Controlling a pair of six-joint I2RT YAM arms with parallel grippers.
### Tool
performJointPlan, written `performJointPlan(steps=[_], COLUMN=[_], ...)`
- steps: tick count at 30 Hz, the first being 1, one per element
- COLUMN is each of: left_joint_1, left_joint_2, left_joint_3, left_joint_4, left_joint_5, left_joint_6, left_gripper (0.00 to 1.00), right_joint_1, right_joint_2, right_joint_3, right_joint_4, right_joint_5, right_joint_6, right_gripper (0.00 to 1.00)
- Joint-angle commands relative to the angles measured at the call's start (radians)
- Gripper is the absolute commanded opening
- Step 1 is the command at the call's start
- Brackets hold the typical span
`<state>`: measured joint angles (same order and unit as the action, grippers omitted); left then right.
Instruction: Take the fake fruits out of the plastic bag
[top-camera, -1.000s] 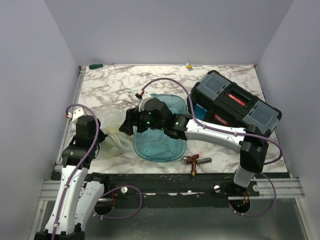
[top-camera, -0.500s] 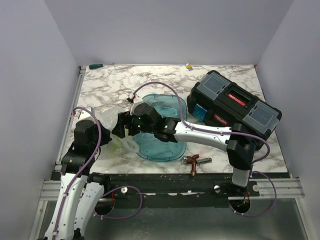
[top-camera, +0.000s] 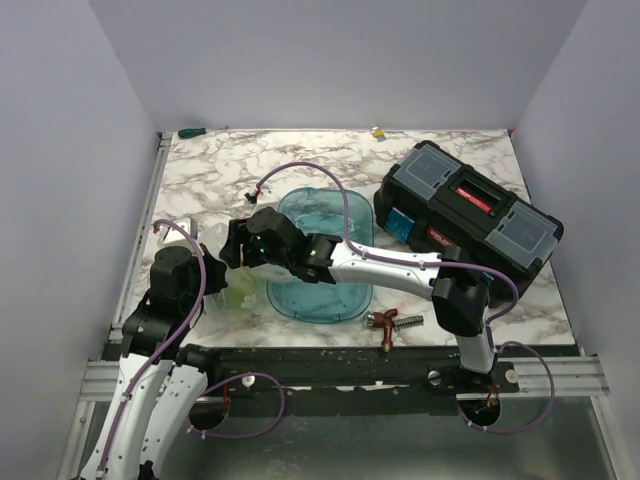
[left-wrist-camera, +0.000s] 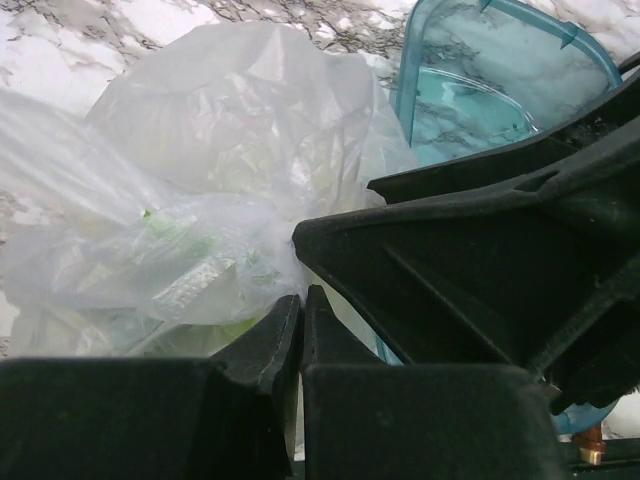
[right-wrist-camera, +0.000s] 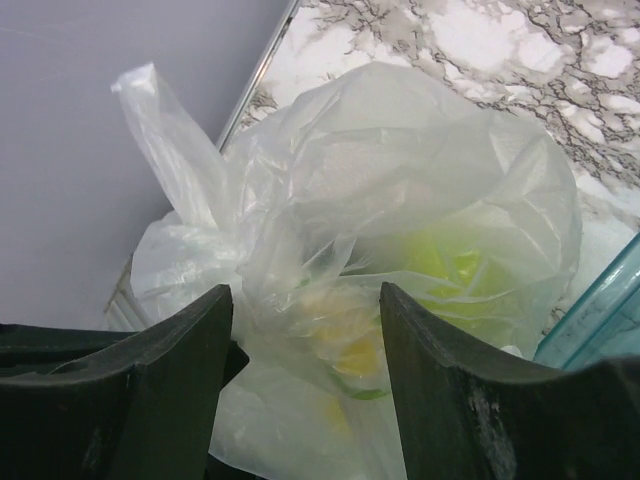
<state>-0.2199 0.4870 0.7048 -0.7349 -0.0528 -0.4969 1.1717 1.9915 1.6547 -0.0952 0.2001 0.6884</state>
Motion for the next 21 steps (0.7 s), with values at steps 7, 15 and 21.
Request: performJointPlan(steps=[7, 15, 21], left_joint_1=[-0.052, -0.075, -0.087], left_joint_2=[-0.020, -0.031, -0.051], left_joint_3=[0.005, 0.007, 0.005], left_joint_4=[0.054, 0.044, 0.037], left_joint_5=[0.003, -0.026, -0.053], left_joint_6=[-0.005, -0.013, -0.020], left_gripper=[0.00, 0.00, 0.00], right_joint_1=[0.013, 0.013, 0.011], right_joint_2=[0.003, -0.025, -0.083], right_joint_3=[-0.044, -0.069, -0.128], right_joint_4=[0.045, 0.045, 0.066], right_joint_5=[0.026, 0.091, 0.192], right_joint_6=[0.037, 0.069, 0.123], right_gripper=[0.54, 0.32, 0.07])
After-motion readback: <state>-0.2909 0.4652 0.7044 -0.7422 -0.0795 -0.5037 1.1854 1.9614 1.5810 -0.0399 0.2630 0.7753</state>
